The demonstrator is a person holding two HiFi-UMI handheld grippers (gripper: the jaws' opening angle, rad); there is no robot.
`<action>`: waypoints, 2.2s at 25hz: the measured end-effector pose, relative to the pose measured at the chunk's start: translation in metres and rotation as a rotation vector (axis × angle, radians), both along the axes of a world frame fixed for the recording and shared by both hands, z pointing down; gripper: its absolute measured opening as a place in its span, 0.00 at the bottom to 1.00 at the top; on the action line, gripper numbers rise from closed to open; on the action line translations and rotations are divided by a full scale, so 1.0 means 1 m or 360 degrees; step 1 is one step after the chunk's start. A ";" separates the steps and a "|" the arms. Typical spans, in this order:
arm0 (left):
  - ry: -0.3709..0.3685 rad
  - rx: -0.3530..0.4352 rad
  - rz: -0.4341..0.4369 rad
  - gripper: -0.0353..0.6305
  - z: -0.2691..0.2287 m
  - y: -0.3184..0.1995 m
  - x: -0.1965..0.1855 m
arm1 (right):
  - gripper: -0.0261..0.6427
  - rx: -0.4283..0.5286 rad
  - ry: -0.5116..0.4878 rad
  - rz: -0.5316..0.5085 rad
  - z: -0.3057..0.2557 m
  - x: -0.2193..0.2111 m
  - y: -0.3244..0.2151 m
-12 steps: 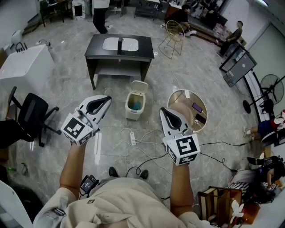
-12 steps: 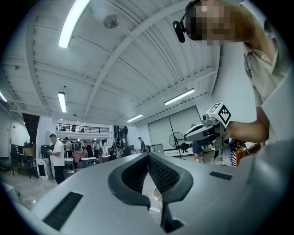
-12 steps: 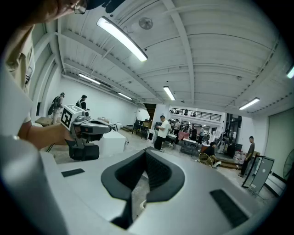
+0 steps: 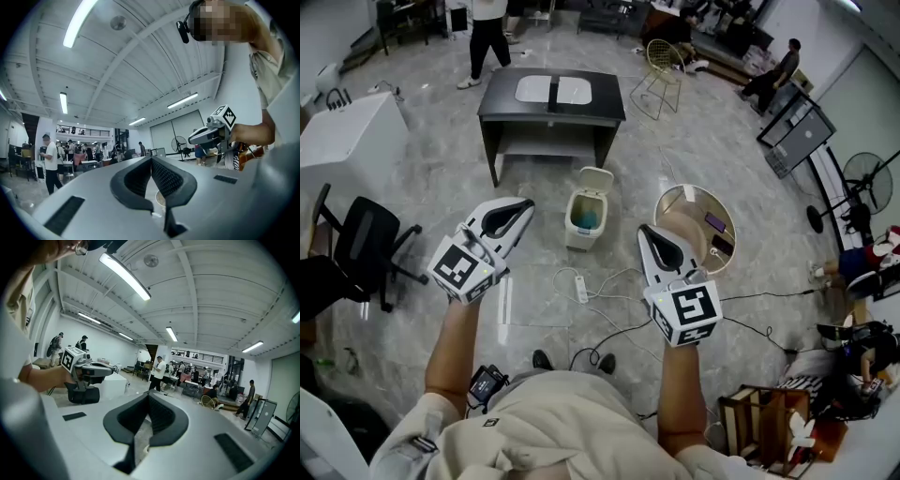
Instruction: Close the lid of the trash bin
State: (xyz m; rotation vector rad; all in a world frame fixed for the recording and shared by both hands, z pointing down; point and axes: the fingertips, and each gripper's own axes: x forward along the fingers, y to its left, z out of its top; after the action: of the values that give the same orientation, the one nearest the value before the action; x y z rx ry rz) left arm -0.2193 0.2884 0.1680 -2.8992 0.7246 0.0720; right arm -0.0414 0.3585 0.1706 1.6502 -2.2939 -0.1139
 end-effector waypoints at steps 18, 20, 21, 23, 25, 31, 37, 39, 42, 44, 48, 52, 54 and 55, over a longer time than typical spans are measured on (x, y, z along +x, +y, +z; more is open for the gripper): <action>-0.0029 -0.0062 -0.0110 0.08 0.021 -0.038 -0.013 | 0.08 -0.0051 -0.0179 -0.0065 0.017 0.009 -0.057; -0.0038 -0.0053 -0.0167 0.08 0.017 -0.045 -0.009 | 0.08 -0.0054 -0.0198 -0.0104 0.019 0.016 -0.071; -0.0042 -0.0050 -0.0195 0.08 0.015 -0.049 -0.006 | 0.08 -0.0052 -0.0207 -0.0129 0.019 0.020 -0.079; -0.0056 -0.0046 -0.0241 0.08 0.012 -0.056 0.004 | 0.08 -0.0047 -0.0222 -0.0177 0.018 0.030 -0.093; -0.0070 -0.0047 -0.0277 0.08 0.010 -0.064 0.019 | 0.08 -0.0053 -0.0237 -0.0220 0.017 0.043 -0.107; -0.0107 -0.0048 -0.0374 0.08 0.008 -0.082 0.066 | 0.08 -0.0077 -0.0257 -0.0336 0.016 0.090 -0.146; -0.0127 -0.0062 -0.0491 0.08 0.007 -0.100 0.101 | 0.08 -0.0088 -0.0281 -0.0454 0.016 0.125 -0.181; -0.0123 -0.0059 -0.0509 0.08 0.009 -0.104 0.113 | 0.08 -0.0091 -0.0288 -0.0485 0.016 0.136 -0.189; -0.0142 -0.0064 -0.0541 0.08 0.008 -0.109 0.131 | 0.08 -0.0096 -0.0307 -0.0523 0.017 0.151 -0.198; -0.0165 -0.0056 -0.0553 0.08 0.006 -0.110 0.143 | 0.08 -0.0094 -0.0319 -0.0542 0.016 0.162 -0.201; -0.0207 -0.0032 -0.0546 0.08 0.003 -0.113 0.168 | 0.08 -0.0083 -0.0339 -0.0540 0.017 0.187 -0.206; -0.0219 -0.0050 -0.0510 0.08 0.002 -0.121 0.187 | 0.08 -0.0090 -0.0357 -0.0503 0.020 0.204 -0.207; -0.0216 -0.0047 -0.0472 0.08 0.002 -0.127 0.196 | 0.08 -0.0094 -0.0354 -0.0467 0.021 0.214 -0.209; -0.0216 -0.0045 -0.0450 0.08 0.002 -0.130 0.201 | 0.08 -0.0094 -0.0355 -0.0445 0.022 0.219 -0.210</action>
State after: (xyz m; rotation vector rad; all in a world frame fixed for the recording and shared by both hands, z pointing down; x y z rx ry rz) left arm -0.0185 0.1583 0.1702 -2.7610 1.1058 -0.1663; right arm 0.1773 0.1483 0.1922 1.3649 -2.6585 0.0799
